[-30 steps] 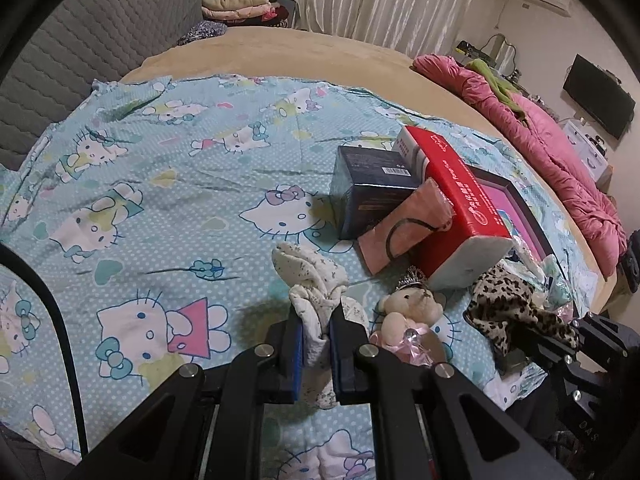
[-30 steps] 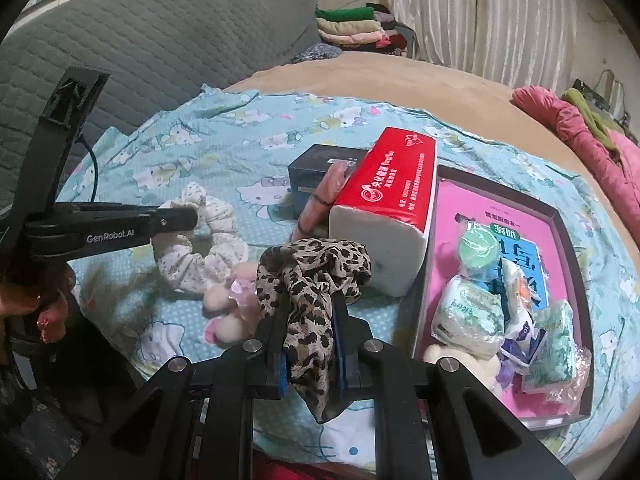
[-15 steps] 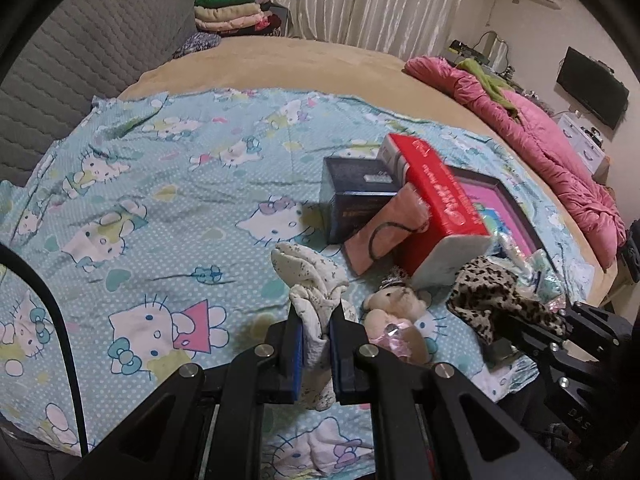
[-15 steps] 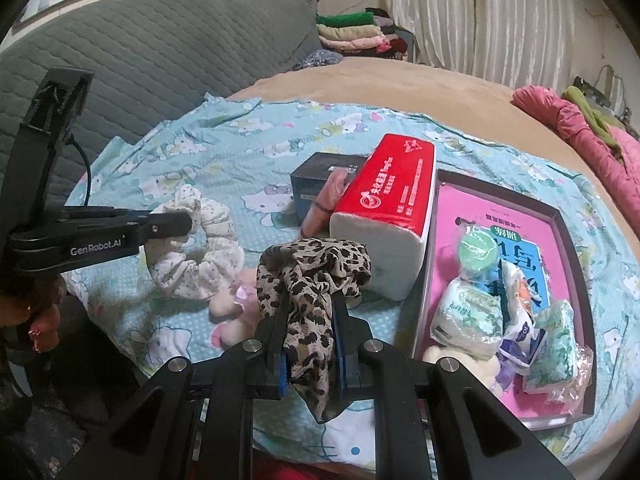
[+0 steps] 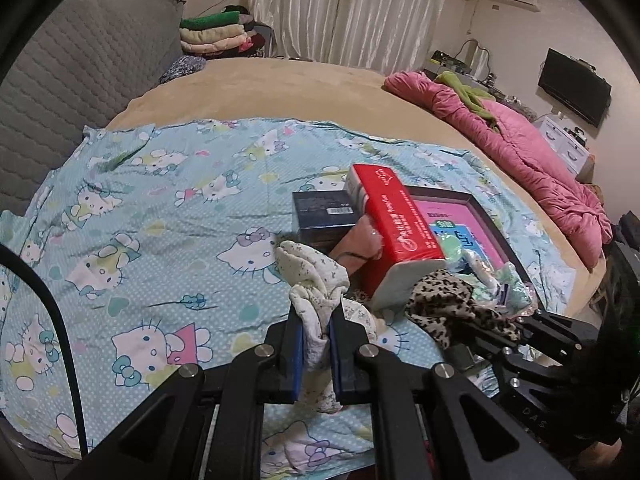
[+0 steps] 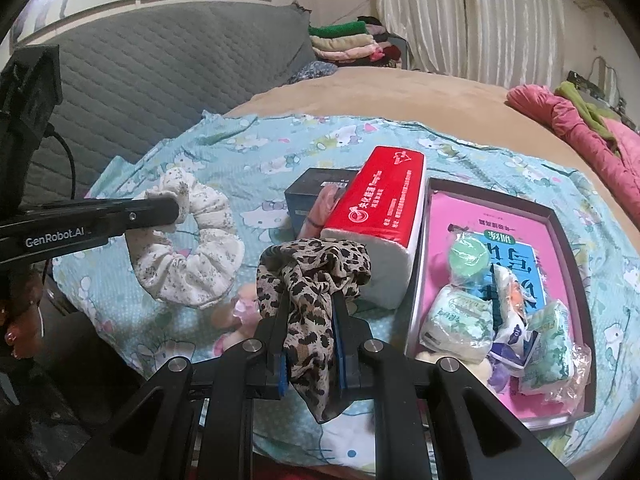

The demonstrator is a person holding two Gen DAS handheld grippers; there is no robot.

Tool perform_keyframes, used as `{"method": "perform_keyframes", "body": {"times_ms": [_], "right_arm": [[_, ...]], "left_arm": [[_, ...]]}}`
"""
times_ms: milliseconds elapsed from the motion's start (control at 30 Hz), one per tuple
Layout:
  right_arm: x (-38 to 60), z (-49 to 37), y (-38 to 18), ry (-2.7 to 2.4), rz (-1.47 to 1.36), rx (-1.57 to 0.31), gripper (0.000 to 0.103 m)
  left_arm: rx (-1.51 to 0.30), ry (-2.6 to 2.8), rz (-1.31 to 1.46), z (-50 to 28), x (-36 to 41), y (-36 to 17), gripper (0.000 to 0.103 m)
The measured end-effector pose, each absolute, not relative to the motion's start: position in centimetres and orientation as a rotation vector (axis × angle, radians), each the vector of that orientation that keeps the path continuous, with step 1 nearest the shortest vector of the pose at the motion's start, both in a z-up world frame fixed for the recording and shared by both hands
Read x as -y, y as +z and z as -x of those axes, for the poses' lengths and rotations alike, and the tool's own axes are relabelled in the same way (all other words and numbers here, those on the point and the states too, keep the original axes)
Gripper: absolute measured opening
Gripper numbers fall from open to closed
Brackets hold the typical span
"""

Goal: Organize soft objects
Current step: 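Carry the scrunchie with left tool while right tool carries the leopard cloth over the tray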

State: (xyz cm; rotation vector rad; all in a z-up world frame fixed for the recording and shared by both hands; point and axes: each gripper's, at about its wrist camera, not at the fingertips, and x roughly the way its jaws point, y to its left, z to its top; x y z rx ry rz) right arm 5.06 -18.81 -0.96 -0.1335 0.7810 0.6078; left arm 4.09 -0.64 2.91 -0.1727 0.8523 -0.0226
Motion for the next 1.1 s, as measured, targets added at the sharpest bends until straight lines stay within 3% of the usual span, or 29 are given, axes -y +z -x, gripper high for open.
{"method": "perform_keyframes", "body": {"times_ms": [1100], "right_arm": [[26.7, -6.6, 1.9, 0.448, -0.012, -0.667, 0.017]], "left_arm": [[-0.817, -0.153, 0.084, -6.3, 10.1, 6.6, 0.011]]}}
